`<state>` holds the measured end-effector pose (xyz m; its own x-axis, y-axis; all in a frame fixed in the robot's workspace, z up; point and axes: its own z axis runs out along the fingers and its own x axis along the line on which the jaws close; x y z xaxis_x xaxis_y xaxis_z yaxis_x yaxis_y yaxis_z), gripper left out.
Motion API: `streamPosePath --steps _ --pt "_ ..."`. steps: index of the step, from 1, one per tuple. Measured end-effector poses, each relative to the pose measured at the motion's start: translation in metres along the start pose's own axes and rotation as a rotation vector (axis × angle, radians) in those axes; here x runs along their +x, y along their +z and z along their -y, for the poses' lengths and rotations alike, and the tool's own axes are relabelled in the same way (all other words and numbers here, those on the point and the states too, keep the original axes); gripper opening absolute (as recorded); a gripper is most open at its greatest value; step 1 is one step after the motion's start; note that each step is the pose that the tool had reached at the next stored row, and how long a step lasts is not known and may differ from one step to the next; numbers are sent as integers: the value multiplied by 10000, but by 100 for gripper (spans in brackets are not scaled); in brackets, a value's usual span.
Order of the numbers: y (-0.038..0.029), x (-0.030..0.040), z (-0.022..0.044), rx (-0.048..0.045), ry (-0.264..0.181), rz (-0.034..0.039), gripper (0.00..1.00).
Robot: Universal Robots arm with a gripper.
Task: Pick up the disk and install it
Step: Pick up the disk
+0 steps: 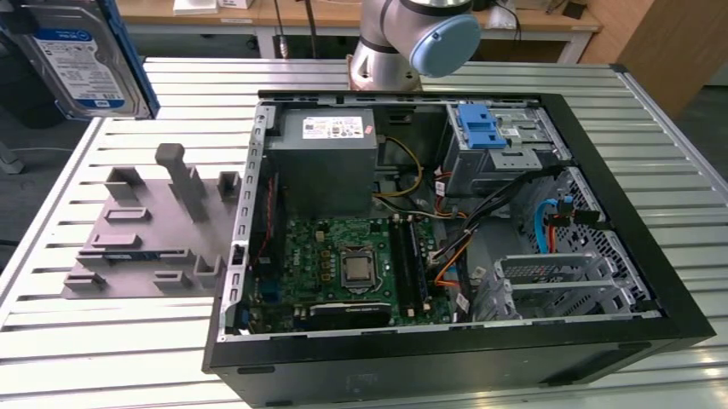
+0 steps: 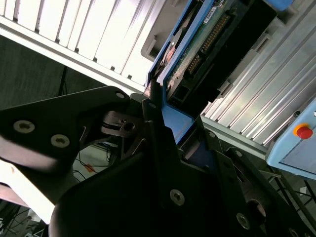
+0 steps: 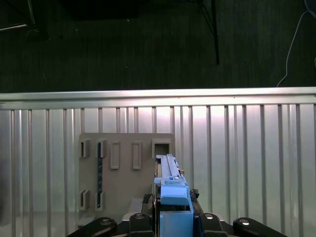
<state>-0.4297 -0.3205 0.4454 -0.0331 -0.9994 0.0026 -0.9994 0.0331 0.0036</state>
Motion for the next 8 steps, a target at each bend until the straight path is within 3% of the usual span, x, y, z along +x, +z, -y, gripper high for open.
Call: streamPosePath --steps 8 --pt "-38 0 0 1 0 0 36"
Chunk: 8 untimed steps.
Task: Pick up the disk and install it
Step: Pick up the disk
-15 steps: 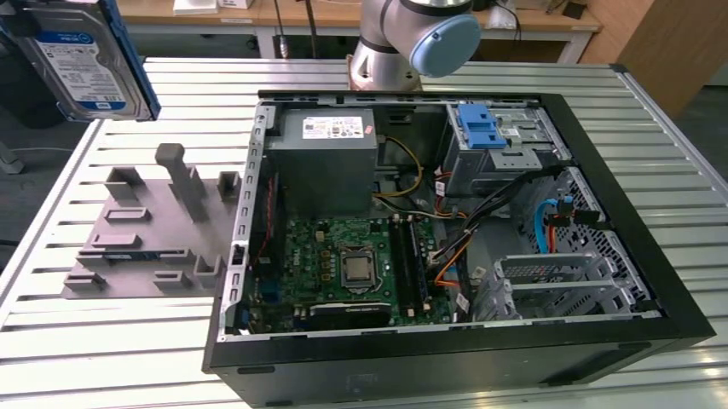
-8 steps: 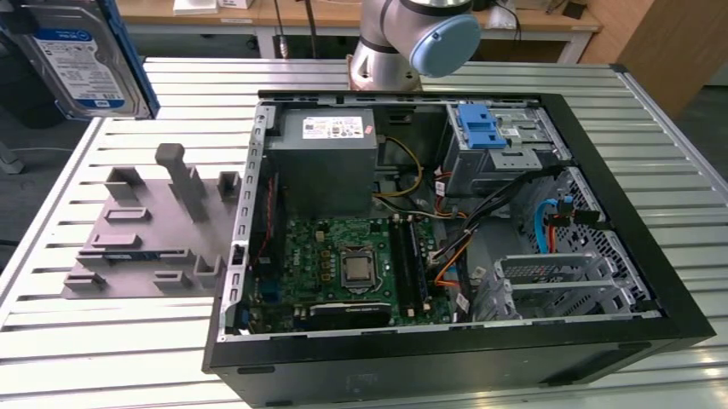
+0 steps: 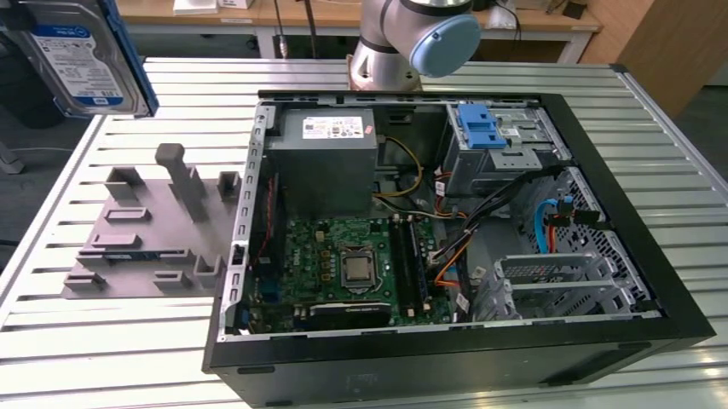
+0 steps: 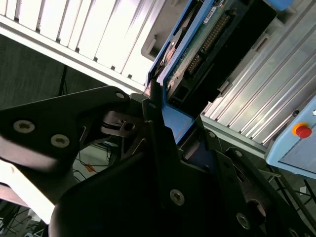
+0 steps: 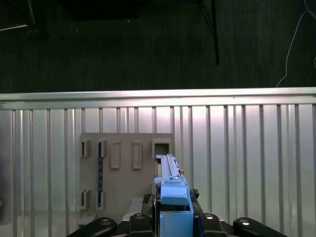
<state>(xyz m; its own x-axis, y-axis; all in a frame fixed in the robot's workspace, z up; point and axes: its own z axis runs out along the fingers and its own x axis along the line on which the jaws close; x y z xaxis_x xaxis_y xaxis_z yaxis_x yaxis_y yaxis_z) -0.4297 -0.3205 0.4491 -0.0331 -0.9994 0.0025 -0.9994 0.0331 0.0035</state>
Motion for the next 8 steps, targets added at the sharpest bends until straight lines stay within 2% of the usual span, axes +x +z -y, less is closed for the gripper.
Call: streamPosePath --steps 8 --pt "-43 0 0 -1 0 0 36"
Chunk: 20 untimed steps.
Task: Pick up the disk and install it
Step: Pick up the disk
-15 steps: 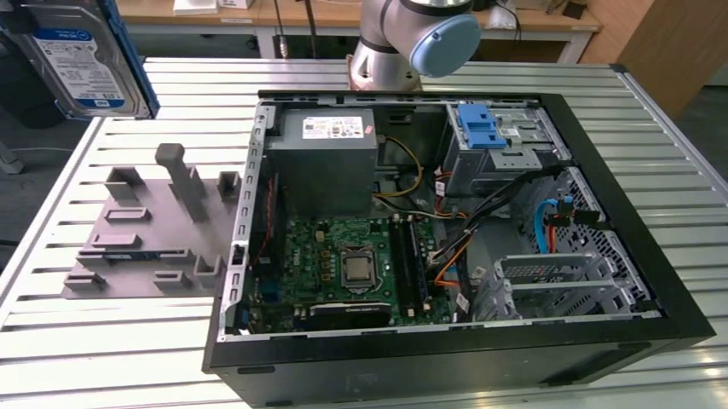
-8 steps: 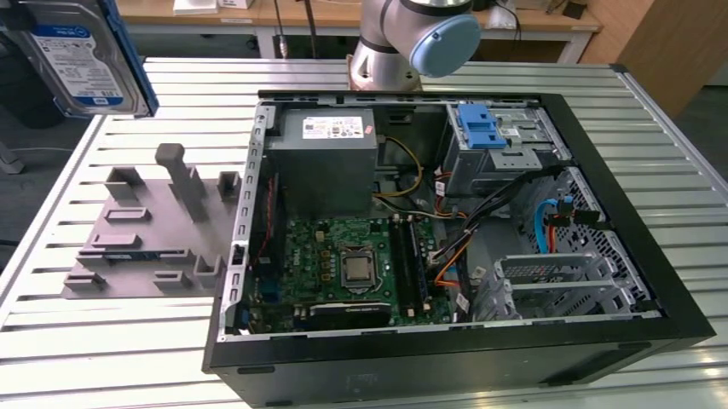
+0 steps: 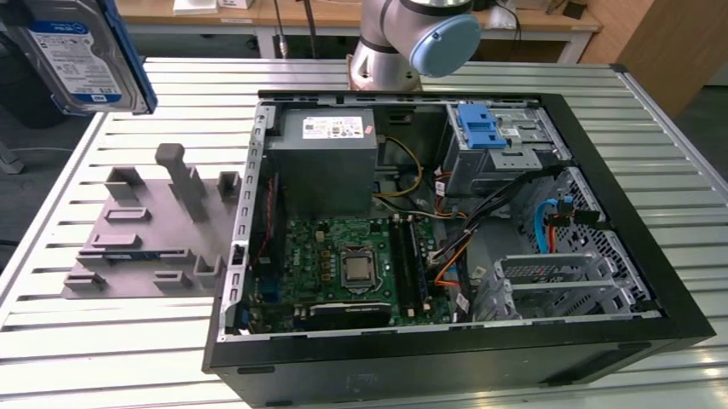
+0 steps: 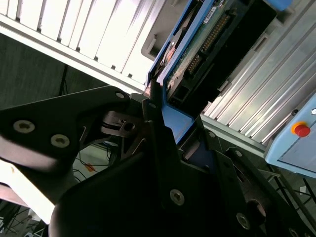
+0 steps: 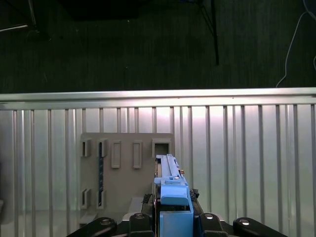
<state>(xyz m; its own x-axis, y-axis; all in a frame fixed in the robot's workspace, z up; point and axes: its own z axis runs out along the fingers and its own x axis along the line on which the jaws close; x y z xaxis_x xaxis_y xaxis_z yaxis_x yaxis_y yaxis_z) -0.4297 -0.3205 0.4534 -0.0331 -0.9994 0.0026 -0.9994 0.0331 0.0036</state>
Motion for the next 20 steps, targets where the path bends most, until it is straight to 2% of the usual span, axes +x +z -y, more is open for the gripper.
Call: streamPosePath --steps 20 --pt "-98 0 0 0 0 0 36"
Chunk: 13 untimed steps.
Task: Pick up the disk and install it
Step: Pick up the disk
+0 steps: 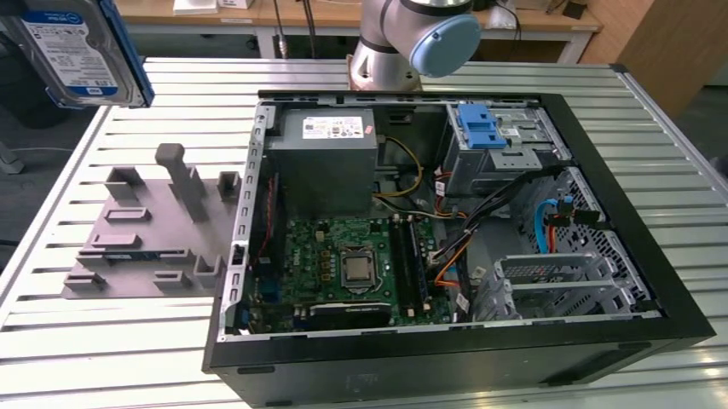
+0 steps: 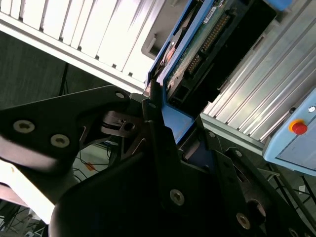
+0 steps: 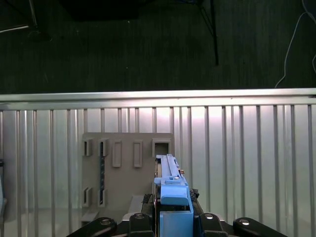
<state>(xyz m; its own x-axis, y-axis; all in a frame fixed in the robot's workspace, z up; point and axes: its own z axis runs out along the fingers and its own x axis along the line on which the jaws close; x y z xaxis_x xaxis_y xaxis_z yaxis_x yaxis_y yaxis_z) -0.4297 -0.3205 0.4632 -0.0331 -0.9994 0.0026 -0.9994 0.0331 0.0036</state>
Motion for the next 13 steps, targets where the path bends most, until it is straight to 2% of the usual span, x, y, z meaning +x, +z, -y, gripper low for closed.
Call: streamPosePath --steps 6,13 --pt "-47 0 0 1 1 0 36" --pt "-66 1 0 27 -5 1 36"
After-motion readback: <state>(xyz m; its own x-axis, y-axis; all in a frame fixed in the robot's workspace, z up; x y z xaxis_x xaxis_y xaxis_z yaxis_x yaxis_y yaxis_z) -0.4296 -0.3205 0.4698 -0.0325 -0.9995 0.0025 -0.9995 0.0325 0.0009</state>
